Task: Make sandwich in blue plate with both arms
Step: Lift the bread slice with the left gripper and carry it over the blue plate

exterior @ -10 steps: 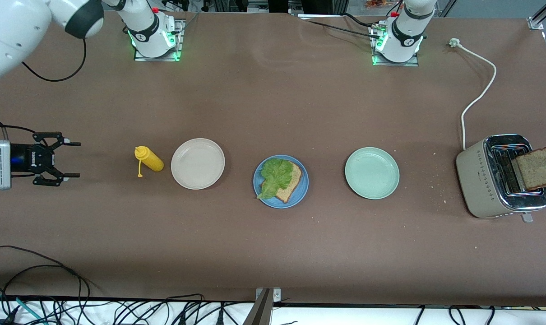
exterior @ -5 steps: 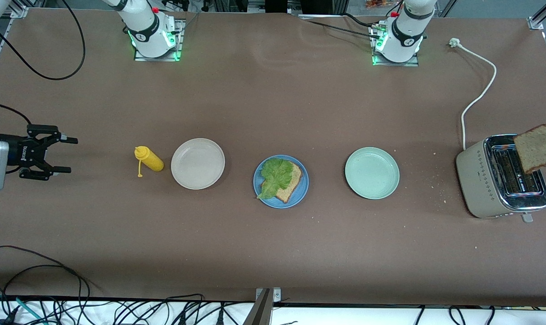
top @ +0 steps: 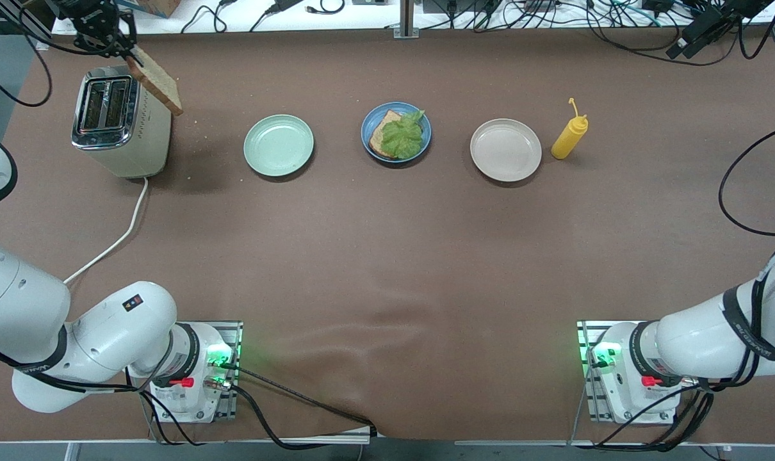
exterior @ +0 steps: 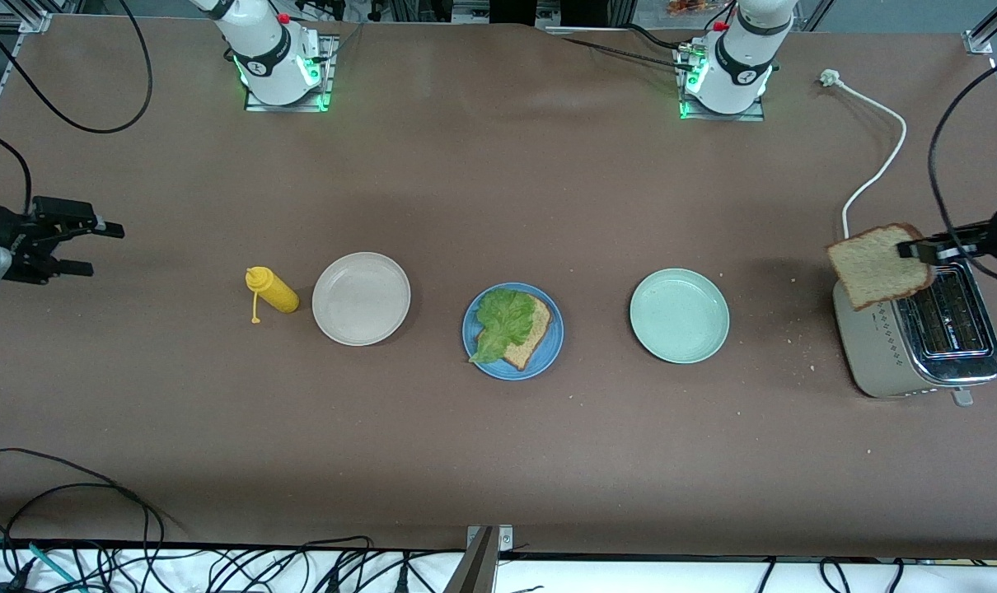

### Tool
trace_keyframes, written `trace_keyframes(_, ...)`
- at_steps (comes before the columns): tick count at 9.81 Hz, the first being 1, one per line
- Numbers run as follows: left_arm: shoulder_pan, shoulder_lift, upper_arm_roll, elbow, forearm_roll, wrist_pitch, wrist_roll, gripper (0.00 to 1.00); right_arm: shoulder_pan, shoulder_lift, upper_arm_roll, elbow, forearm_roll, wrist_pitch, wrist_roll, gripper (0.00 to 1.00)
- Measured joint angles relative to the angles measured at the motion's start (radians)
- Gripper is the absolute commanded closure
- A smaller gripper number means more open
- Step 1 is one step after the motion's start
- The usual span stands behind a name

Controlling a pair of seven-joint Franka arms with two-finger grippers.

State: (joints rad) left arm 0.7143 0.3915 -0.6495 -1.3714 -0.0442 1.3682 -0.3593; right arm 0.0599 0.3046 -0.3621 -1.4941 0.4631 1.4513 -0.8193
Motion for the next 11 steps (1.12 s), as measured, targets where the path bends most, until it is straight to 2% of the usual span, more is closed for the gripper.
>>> trace_keyframes(1,-0.002,0.000,-0.033,-0.015,-0.032,0.017,-0.079,1.00,-0.001,-0.063,0.052,-0.034,-0.104,0.026,0.115,0.00)
trace_keyframes(3,-0.007,0.000,-0.115,-0.078,-0.083,0.133,-0.248,1.00,0.000,-0.192,0.149,-0.101,-0.280,0.036,0.366,0.00)
trace_keyframes(5,-0.013,0.001,-0.199,-0.155,-0.109,0.287,-0.394,1.00,-0.002,-0.269,0.207,-0.145,-0.411,0.044,0.570,0.00)
trace_keyframes(6,-0.015,0.001,-0.249,-0.200,-0.111,0.392,-0.470,1.00,-0.010,-0.292,0.260,-0.155,-0.461,0.056,0.656,0.00)
trace_keyframes(7,-0.030,0.002,-0.287,-0.248,-0.112,0.504,-0.537,1.00,-0.031,-0.304,0.316,-0.157,-0.480,0.085,0.730,0.00)
trace_keyframes(8,-0.072,0.005,-0.299,-0.290,-0.112,0.604,-0.589,1.00,-0.049,-0.310,0.343,-0.157,-0.480,0.109,0.768,0.00)
trace_keyframes(11,-0.252,0.058,-0.285,-0.337,-0.112,0.856,-0.720,1.00,-0.070,-0.312,0.342,-0.163,-0.451,0.117,0.779,0.00)
